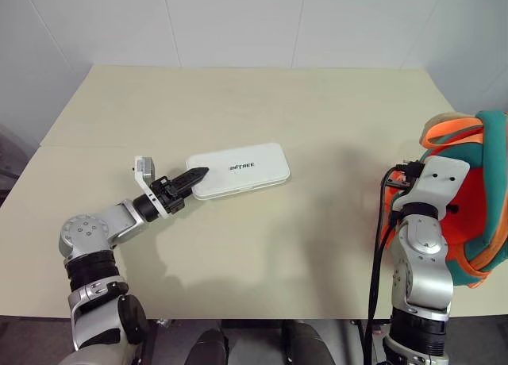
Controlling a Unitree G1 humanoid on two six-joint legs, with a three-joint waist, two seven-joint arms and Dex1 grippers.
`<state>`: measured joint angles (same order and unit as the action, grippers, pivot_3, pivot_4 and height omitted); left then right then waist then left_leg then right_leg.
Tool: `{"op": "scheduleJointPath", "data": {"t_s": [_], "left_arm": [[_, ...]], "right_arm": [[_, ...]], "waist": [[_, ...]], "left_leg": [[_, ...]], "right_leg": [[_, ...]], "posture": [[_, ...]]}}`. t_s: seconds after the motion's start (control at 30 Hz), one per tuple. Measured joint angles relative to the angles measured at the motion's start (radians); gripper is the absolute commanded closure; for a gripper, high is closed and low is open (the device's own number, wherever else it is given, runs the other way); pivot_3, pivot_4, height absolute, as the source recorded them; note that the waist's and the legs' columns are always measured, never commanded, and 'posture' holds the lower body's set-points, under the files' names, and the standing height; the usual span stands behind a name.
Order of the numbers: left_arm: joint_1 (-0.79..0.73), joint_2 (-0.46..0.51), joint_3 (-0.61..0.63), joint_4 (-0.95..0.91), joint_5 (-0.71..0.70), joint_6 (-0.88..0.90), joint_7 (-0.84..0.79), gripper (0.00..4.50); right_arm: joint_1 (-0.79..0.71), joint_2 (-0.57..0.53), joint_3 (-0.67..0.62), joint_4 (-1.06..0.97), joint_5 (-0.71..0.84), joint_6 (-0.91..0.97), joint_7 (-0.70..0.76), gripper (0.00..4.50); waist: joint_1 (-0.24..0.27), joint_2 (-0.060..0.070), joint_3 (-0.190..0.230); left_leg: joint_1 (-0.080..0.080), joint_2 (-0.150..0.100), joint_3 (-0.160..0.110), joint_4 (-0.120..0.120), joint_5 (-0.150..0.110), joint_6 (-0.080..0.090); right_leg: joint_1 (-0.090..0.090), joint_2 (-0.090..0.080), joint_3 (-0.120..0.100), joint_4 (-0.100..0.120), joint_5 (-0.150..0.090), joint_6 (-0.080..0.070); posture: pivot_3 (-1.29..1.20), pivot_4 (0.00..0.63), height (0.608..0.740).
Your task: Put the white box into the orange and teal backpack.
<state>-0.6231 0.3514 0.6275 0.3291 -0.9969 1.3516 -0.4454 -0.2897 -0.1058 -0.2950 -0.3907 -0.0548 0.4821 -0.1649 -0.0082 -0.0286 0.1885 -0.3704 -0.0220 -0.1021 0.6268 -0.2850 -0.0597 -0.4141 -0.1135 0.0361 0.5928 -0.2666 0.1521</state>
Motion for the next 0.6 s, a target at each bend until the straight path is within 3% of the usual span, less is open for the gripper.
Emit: {"op": "scheduleJointPath", "data": {"t_s": [0.27, 0.6], "left_arm": [[0.0, 0.0, 0.005, -0.002, -0.026, -0.004, 0.023, 3.17], [-0.005, 0.022, 0.012, 0.013, -0.032, -0.036, 0.034, 3.17]], "right_arm": [[-0.01, -0.036, 0.045, -0.005, 0.083, 0.015, 0.129, 4.0], [-0.028, -0.087, 0.138, -0.142, 0.286, 0.202, 0.329, 4.0]], "waist": [[-0.004, 0.0, 0.0], [-0.022, 0.0, 0.0]], "left_leg": [[0.0, 0.0, 0.0, 0.0, 0.0, 0.0], [0.0, 0.001, 0.0, 0.0, -0.001, 0.001]], "right_leg": [[0.0, 0.0, 0.0, 0.0, 0.0, 0.0], [0.0, 0.0, 0.0, 0.0, 0.0, 0.0]], "posture": [[0.0, 0.15, 0.74], [0.0, 0.15, 0.74]]}}
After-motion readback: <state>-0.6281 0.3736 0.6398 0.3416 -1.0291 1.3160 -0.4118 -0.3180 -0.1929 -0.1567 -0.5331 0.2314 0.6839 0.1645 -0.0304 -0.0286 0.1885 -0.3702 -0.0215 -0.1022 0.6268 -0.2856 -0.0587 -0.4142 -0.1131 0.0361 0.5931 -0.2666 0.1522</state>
